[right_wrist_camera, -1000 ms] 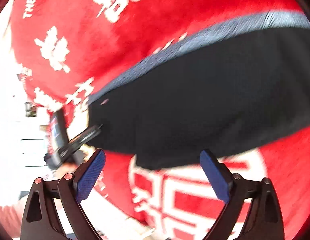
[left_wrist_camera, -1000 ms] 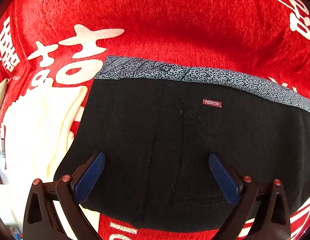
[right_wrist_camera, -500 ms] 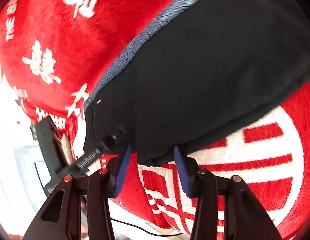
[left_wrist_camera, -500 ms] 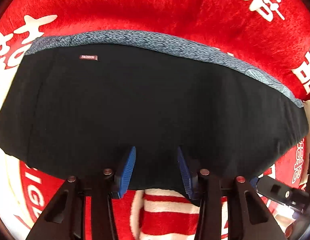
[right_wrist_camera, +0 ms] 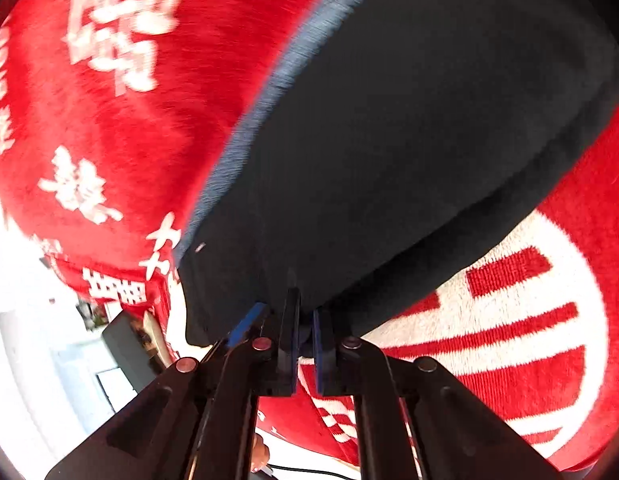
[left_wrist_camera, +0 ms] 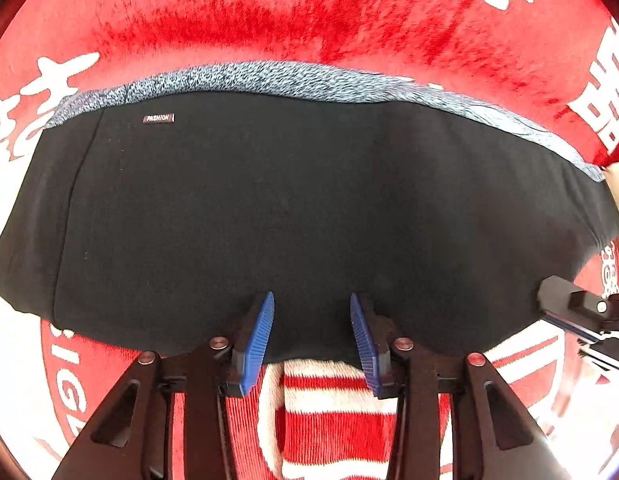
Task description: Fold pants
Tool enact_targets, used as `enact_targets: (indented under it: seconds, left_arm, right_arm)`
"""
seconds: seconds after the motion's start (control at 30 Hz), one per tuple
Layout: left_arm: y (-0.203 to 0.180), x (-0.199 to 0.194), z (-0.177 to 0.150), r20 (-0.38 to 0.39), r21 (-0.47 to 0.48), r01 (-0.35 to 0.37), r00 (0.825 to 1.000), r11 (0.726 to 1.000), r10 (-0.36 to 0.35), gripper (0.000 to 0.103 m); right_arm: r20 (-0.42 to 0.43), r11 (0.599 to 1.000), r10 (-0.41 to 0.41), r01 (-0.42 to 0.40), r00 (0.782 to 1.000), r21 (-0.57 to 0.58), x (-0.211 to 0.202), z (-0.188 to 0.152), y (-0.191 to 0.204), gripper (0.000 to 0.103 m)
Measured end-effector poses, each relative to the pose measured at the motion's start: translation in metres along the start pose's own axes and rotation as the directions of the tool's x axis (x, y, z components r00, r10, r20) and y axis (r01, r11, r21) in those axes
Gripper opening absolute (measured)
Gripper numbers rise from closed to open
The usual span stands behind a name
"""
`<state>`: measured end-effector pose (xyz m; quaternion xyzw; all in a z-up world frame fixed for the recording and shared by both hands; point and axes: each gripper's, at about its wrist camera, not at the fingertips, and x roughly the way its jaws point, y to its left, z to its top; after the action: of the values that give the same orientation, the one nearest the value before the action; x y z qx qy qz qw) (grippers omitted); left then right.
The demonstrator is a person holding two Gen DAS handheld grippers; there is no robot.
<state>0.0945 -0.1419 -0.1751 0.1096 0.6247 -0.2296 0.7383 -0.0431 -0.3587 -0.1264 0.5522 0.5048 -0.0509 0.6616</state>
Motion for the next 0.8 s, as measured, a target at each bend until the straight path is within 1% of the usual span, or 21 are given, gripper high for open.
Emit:
enact_targets:
  seconds: [0.03, 0.1, 0.13, 0.17, 0.2, 0.23, 0.27, 0.3, 0.33, 0.37, 0.4, 0.43, 0.47, 0.5, 0.57, 0.6, 0.7, 0.77, 0.8]
  left_arm:
    - [0.0, 0.0, -0.002, -0.005, 0.009, -0.003, 1.0, 1.0, 0.003, 0.042]
    - [-0.004, 0.006, -0.011, -0.016, 0.044, -0.031, 0.999, 0.999, 0.032, 0.042]
    - [-0.007, 0.007, -0.014, -0.004, 0.064, -0.047, 0.999, 0.997, 0.047, 0.042]
    - [-0.009, 0.006, -0.014, 0.0, 0.071, -0.056, 0.998, 0.996, 0.056, 0.042]
    - [-0.008, 0.003, -0.013, -0.01, 0.054, -0.047, 0.999, 0.997, 0.047, 0.042]
    - [-0.006, -0.001, -0.013, -0.015, 0.031, -0.023, 1.0, 0.999, 0.024, 0.042]
    - [-0.005, -0.008, -0.013, -0.009, 0.006, 0.009, 1.0, 1.0, -0.009, 0.042]
    - [-0.006, -0.016, -0.013, 0.011, 0.0, 0.022, 1.0, 1.0, -0.022, 0.042]
    - [-0.009, -0.026, -0.015, 0.039, 0.017, 0.029, 0.999, 0.999, -0.03, 0.042]
    - [-0.018, -0.031, -0.016, 0.051, 0.037, 0.029, 0.998, 0.999, -0.031, 0.042]
    - [-0.023, -0.037, -0.018, 0.062, 0.064, 0.027, 0.998, 0.998, -0.031, 0.042]
    - [-0.032, -0.042, -0.02, 0.072, 0.106, 0.025, 0.997, 0.994, -0.033, 0.042]
    - [-0.036, -0.043, -0.017, 0.075, 0.139, 0.022, 0.997, 0.99, -0.033, 0.042]
    - [-0.046, -0.043, -0.019, 0.077, 0.181, 0.013, 0.997, 0.983, -0.027, 0.042]
    - [-0.058, -0.039, -0.024, 0.077, 0.26, -0.012, 0.997, 0.965, -0.009, 0.042]
    - [-0.062, -0.033, -0.025, 0.072, 0.285, -0.022, 0.997, 0.958, 0.002, 0.042]
    - [-0.065, -0.024, -0.028, 0.066, 0.297, -0.032, 0.998, 0.954, 0.013, 0.042]
    - [-0.066, -0.019, -0.026, 0.055, 0.298, -0.029, 0.998, 0.954, 0.013, 0.042]
    - [-0.069, -0.016, -0.026, 0.058, 0.305, -0.035, 0.998, 0.952, 0.018, 0.038]
  right_arm:
    - [0.001, 1.0, -0.001, 0.001, 1.0, -0.015, -0.004, -0.003, 0.003, 0.005]
    - [-0.005, 1.0, -0.02, 0.02, 1.0, -0.018, -0.009, -0.01, 0.0, 0.004]
    - [-0.016, 0.999, -0.05, 0.05, 0.999, -0.02, -0.006, -0.012, -0.007, 0.0]
    - [-0.025, 0.996, -0.093, 0.092, 0.995, -0.013, -0.003, -0.012, -0.016, 0.0]
    - [-0.033, 0.994, -0.11, 0.11, 0.993, 0.002, 0.0, -0.012, -0.023, 0.0]
    - [-0.049, 0.994, -0.105, 0.107, 0.993, 0.038, 0.003, -0.012, -0.034, 0.0]
    - [-0.048, 0.995, -0.068, 0.071, 0.997, 0.069, 0.0, -0.011, -0.041, 0.001]
    - [-0.037, 0.997, -0.038, 0.04, 0.999, 0.07, -0.005, -0.01, -0.043, 0.004]
    - [-0.029, 0.998, -0.032, 0.034, 0.999, 0.055, -0.01, -0.009, -0.042, 0.004]
    - [-0.027, 0.999, -0.029, 0.03, 0.999, 0.035, -0.016, -0.008, -0.042, 0.007]
    - [-0.029, 0.999, -0.022, 0.023, 0.999, 0.025, -0.019, -0.007, -0.042, 0.023]
    - [-0.031, 1.0, -0.017, 0.018, 0.999, 0.016, -0.024, -0.006, -0.041, 0.045]
    - [-0.025, 1.0, -0.019, 0.019, 1.0, 0.012, -0.028, -0.005, -0.041, 0.053]
    - [-0.013, 1.0, -0.02, 0.02, 1.0, 0.009, -0.033, -0.003, -0.04, 0.057]
    - [0.0, 1.0, -0.011, 0.011, 1.0, 0.014, -0.039, 0.001, -0.041, 0.057]
    - [0.008, 1.0, -0.005, 0.004, 1.0, 0.026, -0.04, 0.004, -0.043, 0.057]
    - [0.026, 0.997, 0.025, -0.027, 0.999, 0.079, -0.036, 0.012, -0.05, 0.057]
    - [0.043, 0.994, 0.044, -0.048, 0.998, 0.102, -0.035, 0.018, -0.053, 0.049]
    - [0.048, 0.992, 0.051, -0.056, 0.998, 0.111, -0.035, 0.021, -0.055, 0.031]
